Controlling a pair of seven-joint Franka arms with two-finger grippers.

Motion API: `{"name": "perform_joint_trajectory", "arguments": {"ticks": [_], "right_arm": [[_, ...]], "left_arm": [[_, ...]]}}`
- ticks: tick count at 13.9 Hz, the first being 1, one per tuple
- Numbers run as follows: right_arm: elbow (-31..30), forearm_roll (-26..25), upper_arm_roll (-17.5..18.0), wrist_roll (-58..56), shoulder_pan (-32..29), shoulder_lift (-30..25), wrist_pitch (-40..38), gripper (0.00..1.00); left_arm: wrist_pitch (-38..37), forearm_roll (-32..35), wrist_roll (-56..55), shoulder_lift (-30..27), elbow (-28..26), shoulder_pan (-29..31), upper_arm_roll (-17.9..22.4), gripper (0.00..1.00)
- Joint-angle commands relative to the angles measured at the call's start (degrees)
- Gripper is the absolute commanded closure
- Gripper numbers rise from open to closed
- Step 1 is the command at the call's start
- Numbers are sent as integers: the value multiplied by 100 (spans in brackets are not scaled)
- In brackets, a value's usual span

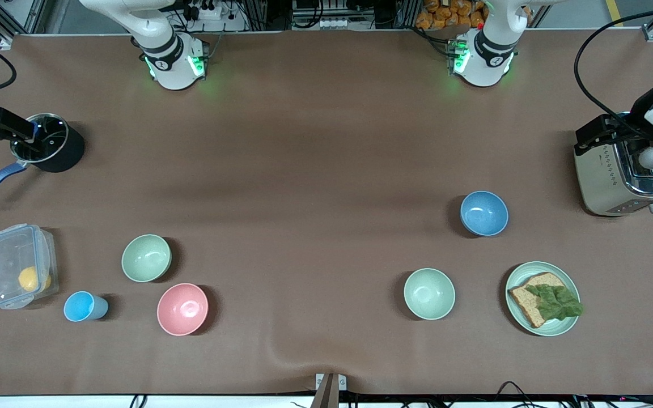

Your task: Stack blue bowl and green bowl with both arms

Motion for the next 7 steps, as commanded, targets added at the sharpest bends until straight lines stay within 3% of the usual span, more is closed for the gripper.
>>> {"name": "perform_joint_trajectory", "arguments": {"ticks": [1, 7], "right_arm": [[-19, -74, -8, 103, 1, -145, -67, 0], [-45, -83, -17, 103, 1, -49, 109, 0]], "left_arm": [[-81, -71, 112, -131, -49, -17, 30, 0], [-72, -45, 112, -18, -136, 36, 39, 0]]}}
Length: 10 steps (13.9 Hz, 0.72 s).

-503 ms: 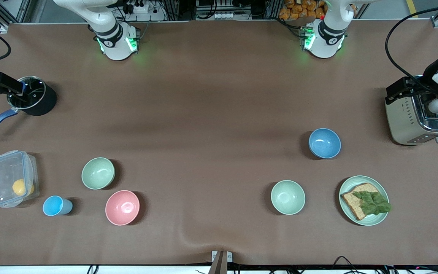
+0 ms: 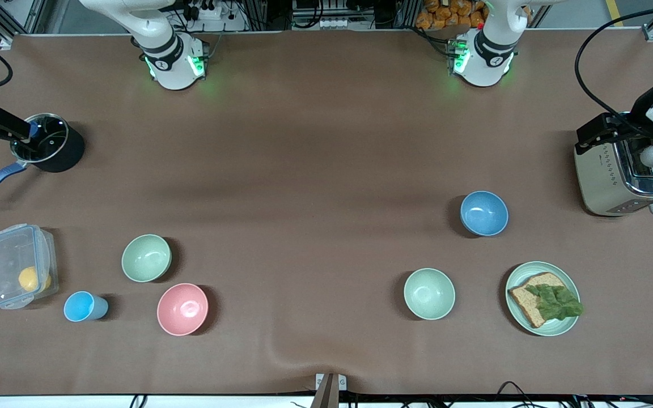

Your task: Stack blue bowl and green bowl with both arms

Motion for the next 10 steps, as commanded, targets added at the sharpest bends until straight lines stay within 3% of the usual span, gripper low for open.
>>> {"name": "perform_joint_trajectory", "arguments": {"ticks": [1, 6, 10], "right_arm": [[-49, -83, 19, 108, -3, 64, 43, 0], [-67, -21, 19, 108, -73, 934, 543, 0], [-58, 505, 19, 108, -3, 1873, 1227, 0]], "left_arm": [[-55, -54, 112, 157, -199, 37, 31, 0], [1497, -54, -11, 756, -1295, 239, 5, 0], [3692, -54, -38, 835, -2990, 204, 5, 0]]}}
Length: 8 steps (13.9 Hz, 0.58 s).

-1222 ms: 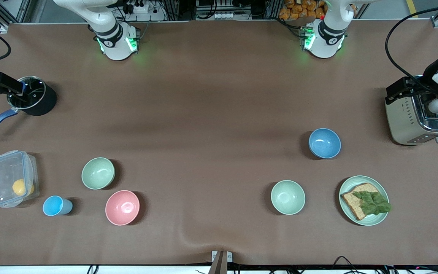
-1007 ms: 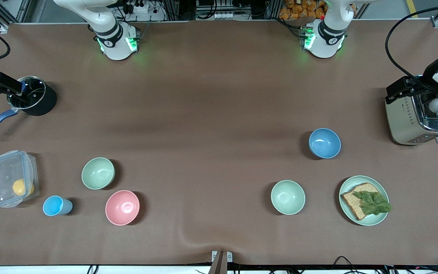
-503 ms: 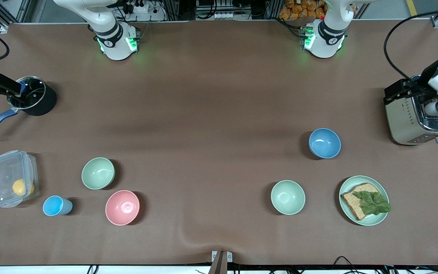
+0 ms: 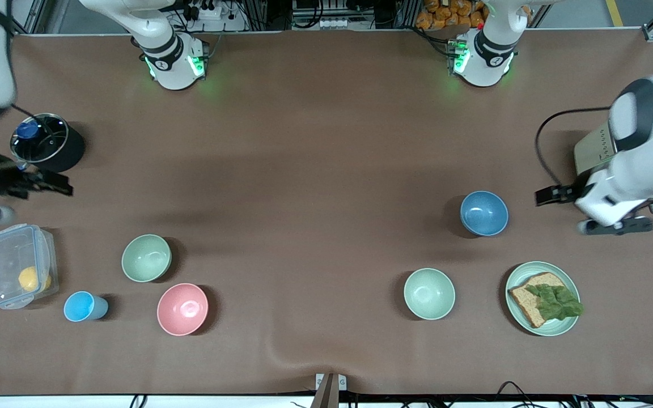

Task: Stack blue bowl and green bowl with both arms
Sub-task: 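Reach the right gripper to the green bowl while the left reaches the blue bowl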

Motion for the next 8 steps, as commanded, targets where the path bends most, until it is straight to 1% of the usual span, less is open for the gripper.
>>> {"name": "perform_joint_trajectory", "arguments": {"ticks": [1, 3, 6, 8], "right_arm": [[119, 312, 14, 89, 23, 659, 502, 0], [128, 373, 14, 89, -3, 1082, 846, 0], [154, 461, 23, 54, -301, 1592, 1049, 0], [154, 864, 14, 63, -338, 1952, 1128, 0]], "left_arm": [[1282, -54, -25, -65, -1154, 32, -5, 0], [1802, -54, -25, 181, -1393, 32, -5, 0], [2111, -54, -25, 620, -1429, 6, -32, 0], [2243, -54, -25, 770, -1498, 6, -49, 0]]}}
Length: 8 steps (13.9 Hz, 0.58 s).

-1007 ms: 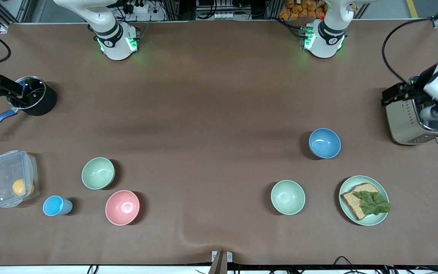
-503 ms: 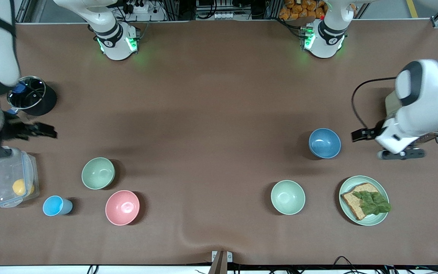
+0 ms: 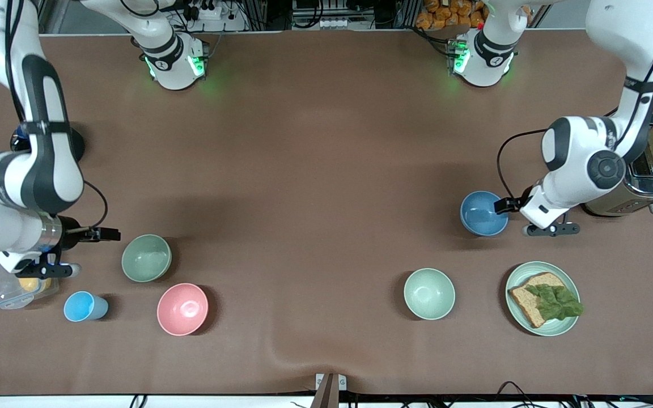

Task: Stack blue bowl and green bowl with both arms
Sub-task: 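Reach the right gripper to the green bowl while the left reaches the blue bowl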

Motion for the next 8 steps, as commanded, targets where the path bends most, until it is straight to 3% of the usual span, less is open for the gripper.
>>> {"name": "perform_joint_trajectory", "arguments": {"ticks": [1, 2, 4, 5, 6, 7, 8], "right_arm": [[144, 496, 34, 21, -126, 474, 210, 0], [135, 506, 34, 38, -91, 624, 438, 0], [118, 515, 43, 38, -91, 879, 729, 0], [92, 515, 43, 38, -91, 941, 756, 0], [91, 515, 43, 30, -126, 1020, 756, 0], [91, 515, 43, -40, -135, 1056, 809, 20], [74, 524, 43, -49, -144, 1099, 905, 75]], "left_arm": [[312, -54, -13, 139, -113, 8, -24, 0], [330, -54, -4, 183, -114, 17, -24, 2], [331, -54, -4, 236, -114, 8, -24, 32], [331, -54, -4, 271, -114, 8, -24, 51], [331, -54, -4, 289, -97, -1, -24, 87], [331, -54, -4, 298, -96, -10, -24, 100], [331, -71, -12, 298, -114, -1, -33, 100]]}}
